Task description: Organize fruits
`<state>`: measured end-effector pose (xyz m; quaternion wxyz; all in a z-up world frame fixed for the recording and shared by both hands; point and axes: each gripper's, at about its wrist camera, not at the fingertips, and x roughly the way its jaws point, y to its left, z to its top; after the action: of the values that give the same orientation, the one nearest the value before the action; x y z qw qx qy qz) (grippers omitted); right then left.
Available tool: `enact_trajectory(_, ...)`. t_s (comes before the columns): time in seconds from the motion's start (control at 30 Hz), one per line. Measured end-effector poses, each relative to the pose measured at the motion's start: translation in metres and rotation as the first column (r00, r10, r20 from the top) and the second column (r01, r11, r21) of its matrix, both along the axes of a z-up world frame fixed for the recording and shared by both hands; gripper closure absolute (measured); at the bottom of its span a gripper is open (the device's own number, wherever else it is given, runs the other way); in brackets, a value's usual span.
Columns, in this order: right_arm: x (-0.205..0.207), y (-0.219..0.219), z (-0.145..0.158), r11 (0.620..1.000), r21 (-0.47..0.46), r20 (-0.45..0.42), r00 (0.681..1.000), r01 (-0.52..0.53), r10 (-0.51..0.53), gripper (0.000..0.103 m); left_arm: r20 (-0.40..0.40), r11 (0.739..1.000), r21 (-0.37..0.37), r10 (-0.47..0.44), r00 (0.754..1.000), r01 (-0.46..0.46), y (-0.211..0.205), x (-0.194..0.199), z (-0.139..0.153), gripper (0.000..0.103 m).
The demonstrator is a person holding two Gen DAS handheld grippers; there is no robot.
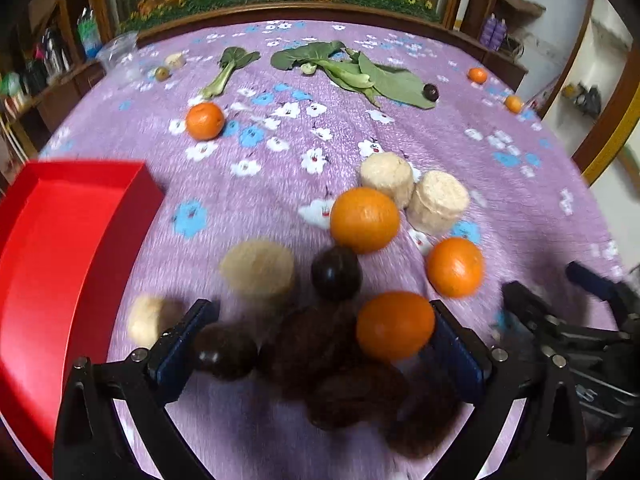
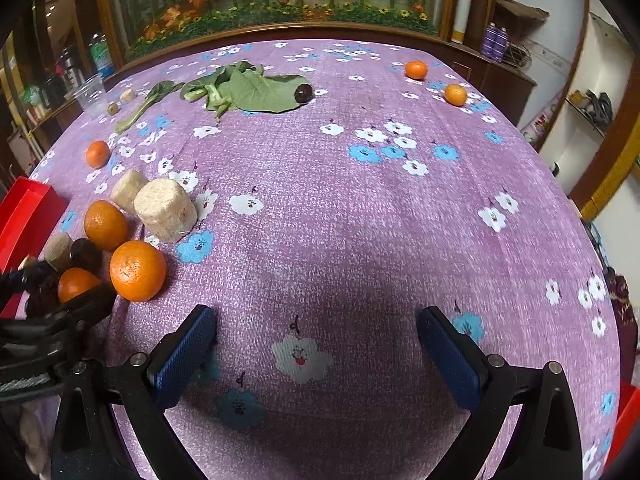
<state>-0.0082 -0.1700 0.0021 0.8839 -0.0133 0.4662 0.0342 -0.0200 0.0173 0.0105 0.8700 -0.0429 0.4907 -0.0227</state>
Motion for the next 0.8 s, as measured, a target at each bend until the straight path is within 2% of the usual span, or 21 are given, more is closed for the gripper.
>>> enact_trajectory(0.23,-0.040,0.016,0.037,0.997,0.081,0.139,0.990,0.017,-0.028,0.002,0.144,0.999,-0.014,0.048,0.988,-0.047,0.022,-0.055,0.043,0.000)
enact_trajectory(0.43,-0.075,0.042,0.069,0.996,0.089,0.274,0.962,-0.020,-0.005,0.001,0.301,0.998,-0.022,0.061,0.952,-0.057,0.035,-0.093,0.086,0.000)
enact_trajectory(0.53,-0.089,0.049,0.080,0.994,0.101,0.323,0.946,-0.031,-0.003,0.001,0.328,0.998,-0.036,0.068,0.942,-0.060,0.040,-0.104,0.094,0.000)
enact_trajectory(0.63,-0.100,0.055,0.086,0.995,0.094,0.361,0.933,-0.043,0.007,0.001,0.345,0.998,-0.004,0.061,0.937,-0.063,0.041,-0.112,0.098,0.000)
enact_trajectory(0.8,-0.107,0.064,0.085,0.996,0.073,0.372,0.928,-0.054,0.023,0.001,0.376,0.998,0.020,0.054,0.925,-0.067,0.047,-0.126,0.102,0.000)
